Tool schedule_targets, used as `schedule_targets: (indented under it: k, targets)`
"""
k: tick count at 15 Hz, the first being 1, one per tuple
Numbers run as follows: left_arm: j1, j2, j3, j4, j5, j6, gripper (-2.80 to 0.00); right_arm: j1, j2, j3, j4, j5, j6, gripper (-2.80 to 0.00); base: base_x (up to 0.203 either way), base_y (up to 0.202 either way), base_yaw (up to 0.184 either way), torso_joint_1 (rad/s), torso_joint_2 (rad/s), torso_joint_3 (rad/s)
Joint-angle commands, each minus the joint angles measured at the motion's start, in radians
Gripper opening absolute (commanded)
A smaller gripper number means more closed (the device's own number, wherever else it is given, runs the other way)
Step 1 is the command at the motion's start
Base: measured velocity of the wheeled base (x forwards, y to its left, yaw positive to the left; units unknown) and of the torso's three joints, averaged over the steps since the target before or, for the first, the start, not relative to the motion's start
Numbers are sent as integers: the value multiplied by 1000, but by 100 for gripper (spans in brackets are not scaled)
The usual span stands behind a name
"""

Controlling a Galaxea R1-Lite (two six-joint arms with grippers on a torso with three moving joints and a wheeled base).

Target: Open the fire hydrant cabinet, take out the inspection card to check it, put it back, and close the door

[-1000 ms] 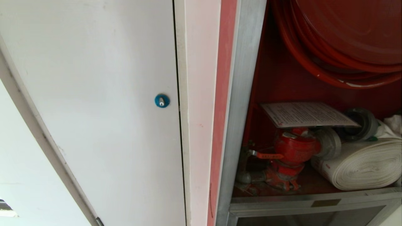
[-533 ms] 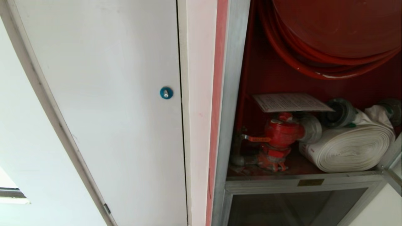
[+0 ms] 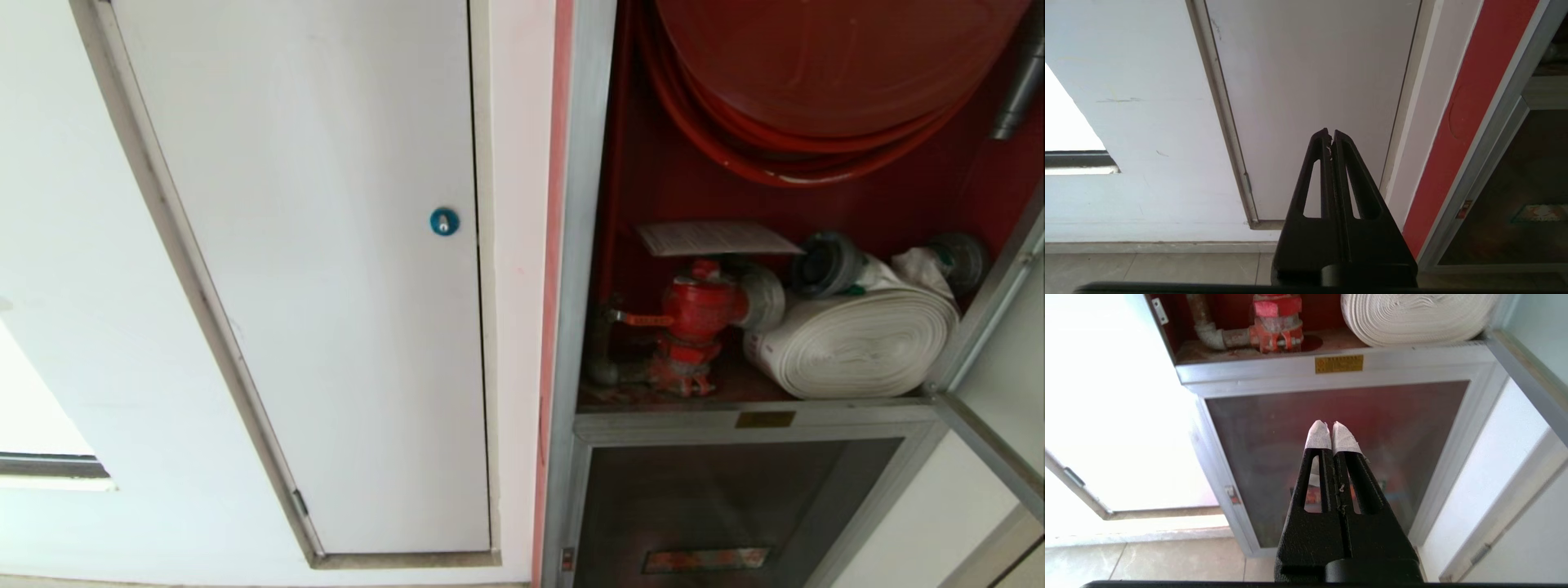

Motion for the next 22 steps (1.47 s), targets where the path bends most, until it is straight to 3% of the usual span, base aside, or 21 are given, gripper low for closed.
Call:
schedule_targets:
  k: [1, 22]
  targets:
    - [0, 1, 12, 0, 0, 0, -280, 0, 2, 1, 0, 0, 0, -280, -196, 0, 3, 1, 5, 1]
    - [0, 1, 12, -4, 0, 0, -280, 0, 2, 1, -1, 0, 0, -280, -181, 0, 1, 2, 1, 4]
